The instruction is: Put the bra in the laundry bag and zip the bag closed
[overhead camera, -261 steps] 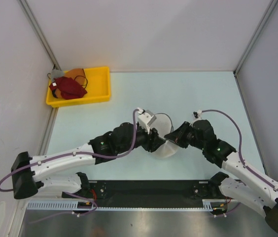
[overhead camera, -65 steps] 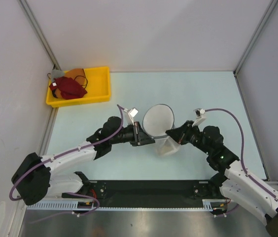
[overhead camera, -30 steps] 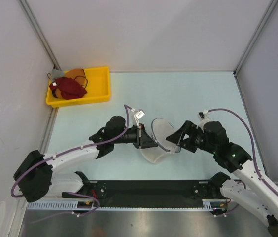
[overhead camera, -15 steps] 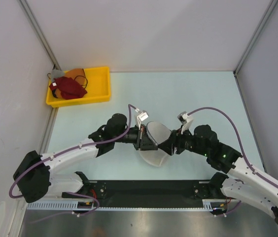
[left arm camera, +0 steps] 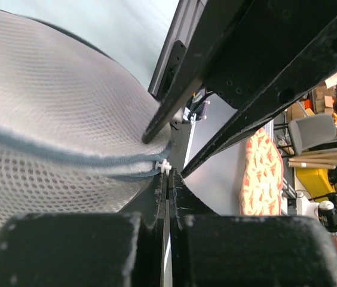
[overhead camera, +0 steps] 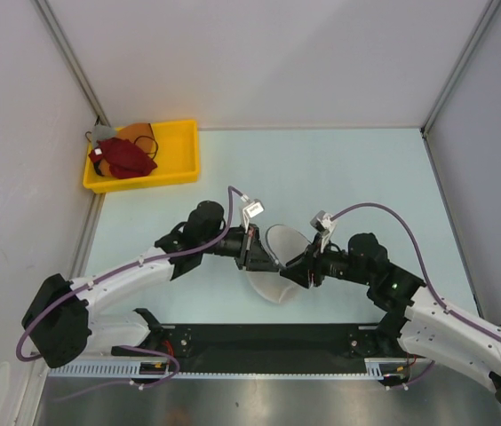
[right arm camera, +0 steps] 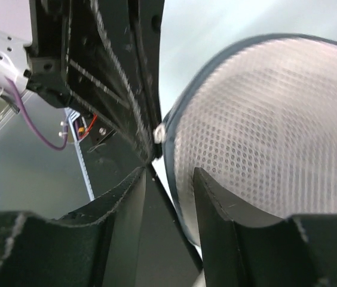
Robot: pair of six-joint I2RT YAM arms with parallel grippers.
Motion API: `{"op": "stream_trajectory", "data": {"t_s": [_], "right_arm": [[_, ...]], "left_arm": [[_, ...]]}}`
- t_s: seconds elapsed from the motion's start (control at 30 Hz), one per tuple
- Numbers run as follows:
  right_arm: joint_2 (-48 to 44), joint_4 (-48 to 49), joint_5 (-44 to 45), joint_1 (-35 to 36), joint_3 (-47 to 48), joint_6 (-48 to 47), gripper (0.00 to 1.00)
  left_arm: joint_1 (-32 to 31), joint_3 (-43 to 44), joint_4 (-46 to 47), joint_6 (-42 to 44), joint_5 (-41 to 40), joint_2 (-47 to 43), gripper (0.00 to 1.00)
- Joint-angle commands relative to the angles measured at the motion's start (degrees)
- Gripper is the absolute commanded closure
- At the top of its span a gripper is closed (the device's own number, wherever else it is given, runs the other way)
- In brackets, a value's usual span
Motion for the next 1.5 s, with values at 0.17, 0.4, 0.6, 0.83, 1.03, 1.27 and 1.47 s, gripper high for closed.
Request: {"op": "stream_trajectory", "data": {"t_s": [0.17,0.4,0.6,0.83,1.03,1.27,1.47], "right_arm": [[0.8,3.0,-2.9,0.4,-1.7,-0.4,0.76],[4.9,4.2,-2.6,0.5,-0.6,-0.6,0.72],[7.4,3.7,-2.3,0.5,0.8,-0.7,0.76],[8.5,-2.7,-5.3,0.7,4.1,-1.3,1.0],[7.9,-7.1,-5.3,0.7,5.4,-1.7,1.0],[10.8,-12.2,5.9,0.6,9.3,-4.2,1.0],[19.6,-7.1,15.6,-8.3,18.3,-8.5,1.0]], "left_arm": [[2.8,2.8,3.3,1.5,4.7,-1.5,1.0],[3.0,3.5,3.2,1.1,5.9,-0.5,1.0],[3.3,4.2,3.6,0.6,6.2,-0.3,1.0],[8.6,6.3,0.1,-0.2,4.1,2.3,1.0],[17.9,8.6,1.3,-4.7,3.9,5.1,1.0],[20.7,11.0,0.1,-3.1,6.6,3.6,1.0],[20.6,3.7,1.0,-2.2,7.8,-3.6,1.0]]}}
